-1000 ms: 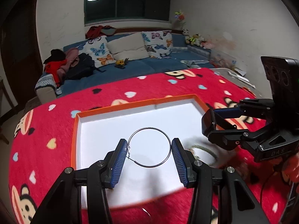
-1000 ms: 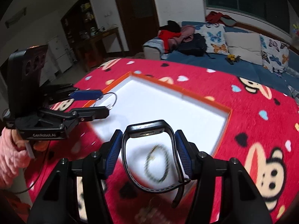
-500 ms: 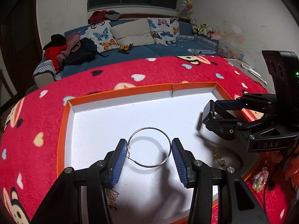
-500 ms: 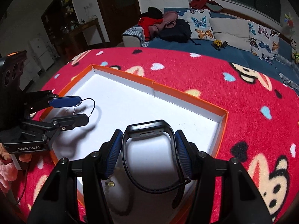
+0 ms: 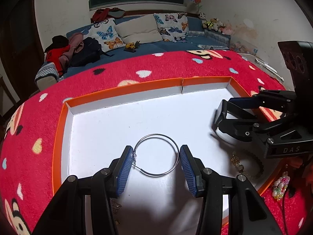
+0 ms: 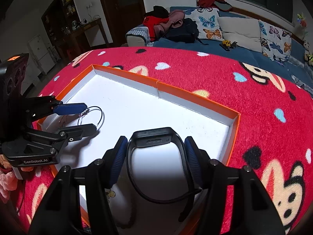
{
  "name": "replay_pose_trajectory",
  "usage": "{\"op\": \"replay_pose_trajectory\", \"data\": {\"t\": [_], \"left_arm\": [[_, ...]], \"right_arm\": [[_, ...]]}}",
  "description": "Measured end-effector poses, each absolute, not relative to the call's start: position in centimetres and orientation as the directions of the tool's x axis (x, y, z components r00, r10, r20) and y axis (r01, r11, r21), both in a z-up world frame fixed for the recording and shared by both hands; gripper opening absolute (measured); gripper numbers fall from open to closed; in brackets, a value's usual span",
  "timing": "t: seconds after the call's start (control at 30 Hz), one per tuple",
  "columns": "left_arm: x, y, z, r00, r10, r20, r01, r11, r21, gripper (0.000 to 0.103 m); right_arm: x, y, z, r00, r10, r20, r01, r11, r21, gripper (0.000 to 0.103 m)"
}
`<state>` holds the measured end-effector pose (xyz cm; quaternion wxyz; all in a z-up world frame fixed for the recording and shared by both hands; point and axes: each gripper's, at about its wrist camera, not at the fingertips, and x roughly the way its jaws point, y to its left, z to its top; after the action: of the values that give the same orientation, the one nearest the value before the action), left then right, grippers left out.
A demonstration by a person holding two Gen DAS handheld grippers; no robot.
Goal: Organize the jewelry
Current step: 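Carry the watch band and hoop into the tray and open both tools, then grasp the pastel bead bracelet on the blanket with the right tool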
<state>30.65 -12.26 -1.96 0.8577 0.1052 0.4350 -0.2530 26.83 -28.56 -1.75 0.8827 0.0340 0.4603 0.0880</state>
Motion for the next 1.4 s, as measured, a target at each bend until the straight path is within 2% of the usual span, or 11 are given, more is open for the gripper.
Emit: {"op": "replay_pose_trajectory", "data": {"t": [0.5, 0.77, 1.13, 1.3, 1.4], "left_arm": [[30.6, -12.5, -2.1, 0.499, -0.319, -0.806, 0.517, 0.856, -0.019, 0.055], [28.0, -11.2, 1.6, 0.554, -0.3, -0.776, 0.495, 0.869, 0.017, 0.055], [19.8, -7.9, 5.7, 0.594, -0.308, -0.743, 0.472, 0.882, 0.011, 0.055], [16.0, -6.1, 5.6, 0.593, -0.317, -0.74, 0.459, 0.888, -0.012, 0.055], [13.8, -5.3, 5.0, 0.595, -0.303, -0.745, 0.449, 0.893, -0.005, 0.055]], "right_arm": [[26.6, -28.4, -0.9, 0.57, 0.165, -0.805, -0.133, 0.985, 0.108, 0.069], [23.8, -28.2, 1.9, 0.605, 0.179, -0.776, -0.143, 0.983, 0.116, 0.069], [15.8, -27.7, 3.2, 0.623, 0.193, -0.758, -0.154, 0.98, 0.124, 0.069], [12.1, -27.9, 1.7, 0.6, 0.188, -0.778, -0.144, 0.982, 0.126, 0.068], [10.8, -27.8, 0.7, 0.587, 0.177, -0.79, -0.14, 0.983, 0.116, 0.06]]}}
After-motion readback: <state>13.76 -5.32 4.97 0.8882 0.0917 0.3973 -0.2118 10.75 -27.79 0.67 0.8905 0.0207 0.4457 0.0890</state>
